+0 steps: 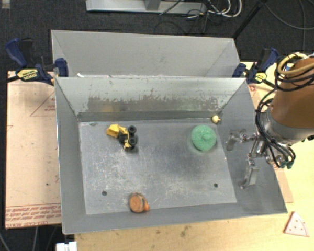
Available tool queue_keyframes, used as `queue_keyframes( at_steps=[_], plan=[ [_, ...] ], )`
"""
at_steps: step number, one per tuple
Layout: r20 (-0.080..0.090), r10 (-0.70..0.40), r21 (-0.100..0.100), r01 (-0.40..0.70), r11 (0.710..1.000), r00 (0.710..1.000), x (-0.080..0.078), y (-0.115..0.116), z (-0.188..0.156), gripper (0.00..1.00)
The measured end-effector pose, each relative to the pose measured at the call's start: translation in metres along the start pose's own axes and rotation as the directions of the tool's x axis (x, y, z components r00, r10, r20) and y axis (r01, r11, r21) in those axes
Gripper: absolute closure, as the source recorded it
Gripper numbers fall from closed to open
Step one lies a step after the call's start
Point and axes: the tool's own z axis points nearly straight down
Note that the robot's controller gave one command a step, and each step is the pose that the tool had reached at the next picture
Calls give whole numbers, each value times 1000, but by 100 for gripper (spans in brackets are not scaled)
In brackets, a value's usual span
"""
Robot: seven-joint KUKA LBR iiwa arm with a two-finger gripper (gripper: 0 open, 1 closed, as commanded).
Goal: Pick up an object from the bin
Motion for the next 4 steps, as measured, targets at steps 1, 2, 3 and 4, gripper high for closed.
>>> queue_keyframes(
  at_steps=[1, 2, 3, 4],
  plan=[
    [8, -4, 2, 4, 1000, 1000, -2, 1, -4, 0],
    [18, -3, 3, 3, 1000, 1000, -58, 2, 67, 0],
    [4, -76, 1, 76, 997, 997, -108, 40, 62, 0],
    [14, -64, 2, 64, 998, 998, -125, 20, 82, 0]
  ],
)
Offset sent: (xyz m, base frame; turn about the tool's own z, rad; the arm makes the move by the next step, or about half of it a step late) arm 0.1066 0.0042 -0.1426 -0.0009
